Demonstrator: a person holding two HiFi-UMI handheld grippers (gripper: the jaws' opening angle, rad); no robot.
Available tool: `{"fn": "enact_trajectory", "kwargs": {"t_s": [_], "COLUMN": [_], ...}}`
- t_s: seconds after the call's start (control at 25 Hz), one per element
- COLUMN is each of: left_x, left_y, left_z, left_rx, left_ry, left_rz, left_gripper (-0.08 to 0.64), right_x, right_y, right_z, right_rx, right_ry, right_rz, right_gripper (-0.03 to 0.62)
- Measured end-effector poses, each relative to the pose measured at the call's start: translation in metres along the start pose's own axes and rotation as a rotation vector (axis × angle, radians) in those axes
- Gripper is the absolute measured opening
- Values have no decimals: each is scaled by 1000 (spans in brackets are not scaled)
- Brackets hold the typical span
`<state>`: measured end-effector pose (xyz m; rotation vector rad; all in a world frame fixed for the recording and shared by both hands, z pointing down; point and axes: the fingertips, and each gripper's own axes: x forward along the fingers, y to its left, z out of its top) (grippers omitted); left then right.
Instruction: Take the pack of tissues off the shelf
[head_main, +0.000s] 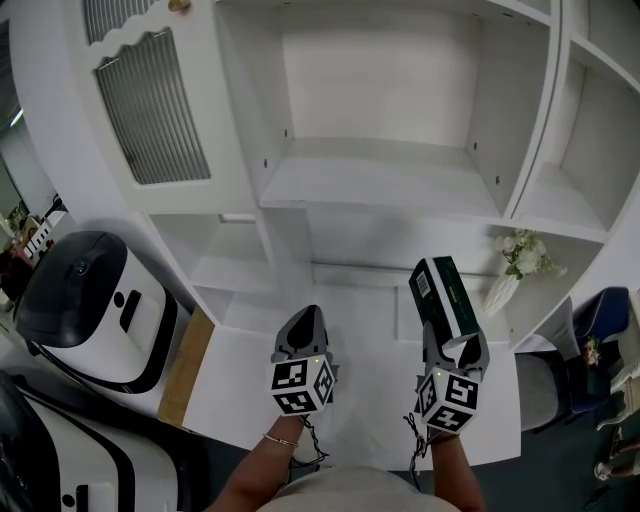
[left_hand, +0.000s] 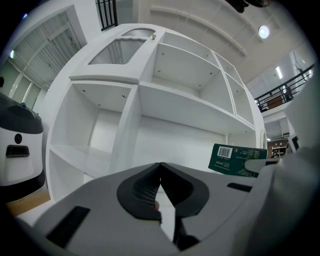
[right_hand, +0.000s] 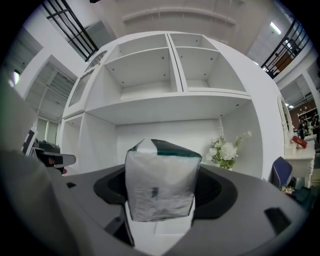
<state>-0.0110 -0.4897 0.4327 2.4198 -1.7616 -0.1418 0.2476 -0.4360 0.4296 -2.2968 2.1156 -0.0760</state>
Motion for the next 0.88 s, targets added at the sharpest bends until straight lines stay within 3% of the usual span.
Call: {"fn": "enact_trajectory", "kwargs": {"t_s": [0.88], "left_x": [-16], "left_y": [15], "left_z": [-5], "left_rx": [-10], "left_ry": [25], "left_rz": [-18], "left_gripper": [17], "right_x": [-23], "right_y": [11], "right_z": [0], "right_rx": [18], "right_ry": [-2], "right_rz": [-40], "right_gripper": [353]}}
